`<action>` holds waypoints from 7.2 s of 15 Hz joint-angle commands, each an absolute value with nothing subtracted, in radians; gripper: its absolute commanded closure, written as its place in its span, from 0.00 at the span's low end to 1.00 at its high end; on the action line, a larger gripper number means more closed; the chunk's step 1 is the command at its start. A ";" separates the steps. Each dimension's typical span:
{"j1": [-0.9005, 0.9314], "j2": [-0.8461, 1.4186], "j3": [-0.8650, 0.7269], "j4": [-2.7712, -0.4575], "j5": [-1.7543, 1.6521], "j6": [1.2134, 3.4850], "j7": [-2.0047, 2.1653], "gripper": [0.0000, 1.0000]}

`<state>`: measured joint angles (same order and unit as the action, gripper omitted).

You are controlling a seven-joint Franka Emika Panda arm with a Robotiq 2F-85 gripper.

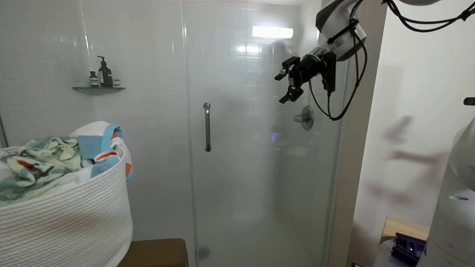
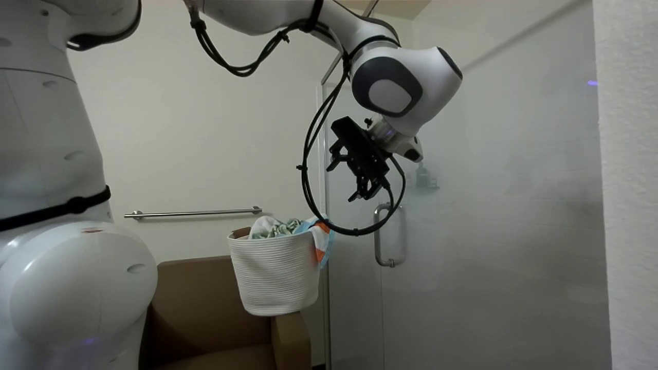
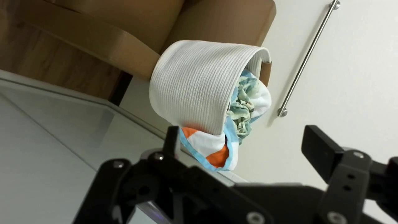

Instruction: Open the door

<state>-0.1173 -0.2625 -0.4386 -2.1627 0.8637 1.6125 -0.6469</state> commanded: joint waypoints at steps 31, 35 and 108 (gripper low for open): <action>-0.166 -0.275 -0.320 -2.138 0.825 1.612 -0.722 0.00; -0.150 -0.280 -0.291 -2.158 0.916 1.658 -0.806 0.00; -0.224 0.150 -0.236 -2.060 1.545 1.872 -1.787 0.00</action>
